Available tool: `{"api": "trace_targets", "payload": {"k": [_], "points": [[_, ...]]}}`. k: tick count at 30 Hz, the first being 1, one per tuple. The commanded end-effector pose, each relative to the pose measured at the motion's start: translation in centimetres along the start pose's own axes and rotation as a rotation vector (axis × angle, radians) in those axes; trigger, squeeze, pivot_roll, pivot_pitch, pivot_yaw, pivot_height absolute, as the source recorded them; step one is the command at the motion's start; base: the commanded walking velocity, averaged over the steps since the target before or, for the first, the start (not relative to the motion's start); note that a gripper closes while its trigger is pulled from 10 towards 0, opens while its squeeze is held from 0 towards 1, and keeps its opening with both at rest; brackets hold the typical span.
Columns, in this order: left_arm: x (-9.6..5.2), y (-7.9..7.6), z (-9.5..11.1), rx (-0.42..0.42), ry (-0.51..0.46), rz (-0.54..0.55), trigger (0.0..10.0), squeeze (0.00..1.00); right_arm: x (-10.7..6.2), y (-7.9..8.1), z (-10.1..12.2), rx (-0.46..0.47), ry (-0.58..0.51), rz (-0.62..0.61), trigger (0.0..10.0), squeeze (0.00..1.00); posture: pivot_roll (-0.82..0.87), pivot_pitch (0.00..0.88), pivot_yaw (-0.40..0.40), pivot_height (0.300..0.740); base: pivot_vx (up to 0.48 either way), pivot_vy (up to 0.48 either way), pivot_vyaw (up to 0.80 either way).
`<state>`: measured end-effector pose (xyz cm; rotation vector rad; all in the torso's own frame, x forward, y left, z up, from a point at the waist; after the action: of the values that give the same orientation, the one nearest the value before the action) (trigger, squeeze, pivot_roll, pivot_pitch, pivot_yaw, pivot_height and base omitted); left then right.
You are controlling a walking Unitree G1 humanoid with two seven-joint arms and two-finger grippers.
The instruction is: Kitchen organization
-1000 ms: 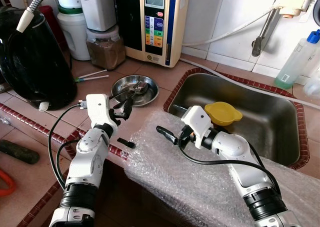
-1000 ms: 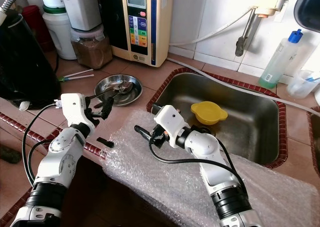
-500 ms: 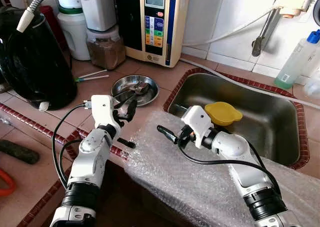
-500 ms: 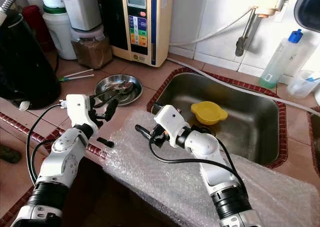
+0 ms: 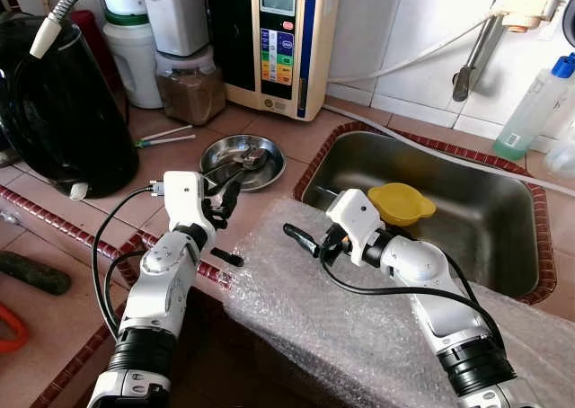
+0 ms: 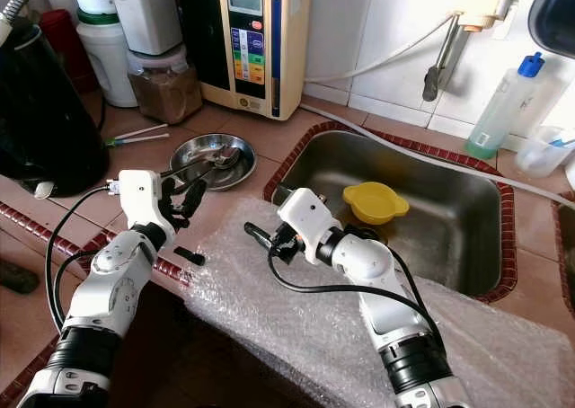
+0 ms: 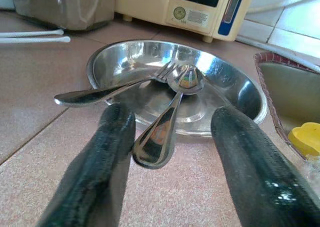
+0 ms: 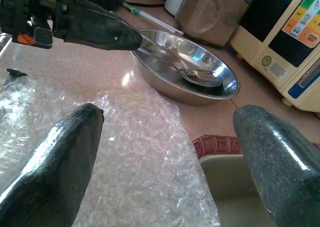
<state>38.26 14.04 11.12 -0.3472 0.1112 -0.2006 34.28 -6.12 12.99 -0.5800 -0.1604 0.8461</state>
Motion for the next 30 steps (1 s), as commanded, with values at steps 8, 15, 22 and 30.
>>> {"api": "trace_targets", "payload": {"k": [8,15,22,30], "points": [[0.3,-0.1,0.3,0.003,0.004,0.003,0.0,0.0,0.0,-0.7,-0.1,-0.021,0.011,-0.007,10.0,0.0,0.08,0.0,0.017,0.74,0.0,0.0,0.0],[0.3,-0.3,0.4,-0.009,-0.002,0.0,0.0,0.0,0.1,-0.8,-0.1,-0.025,0.01,-0.006,10.0,0.0,0.08,0.0,0.015,0.74,0.0,0.0,0.0],[0.4,-0.9,1.4,-0.025,-0.029,-0.012,0.0,0.0,0.1,-0.9,-0.1,-0.027,0.01,-0.007,10.0,0.0,0.08,0.0,0.012,0.74,0.0,0.0,0.0],[0.5,-0.8,1.7,-0.027,-0.031,-0.005,0.0,0.0,0.2,-0.7,-0.1,-0.023,0.005,-0.009,10.0,0.0,0.08,0.0,0.015,0.74,0.0,0.0,0.0]]}}
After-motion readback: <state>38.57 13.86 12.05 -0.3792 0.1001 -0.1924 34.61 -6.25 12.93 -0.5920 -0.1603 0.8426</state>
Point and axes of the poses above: a point about 5 cm out from each wrist's last joint towards the gripper, its own x axis pointing out of the wrist towards the gripper, its own z axis along the axis of the wrist's last joint, y = z × x, the point moved 5 cm from there along x, pointing out of the wrist towards the gripper, and after that the axes turned 12 degrees about -x, right-handed, at the moved point
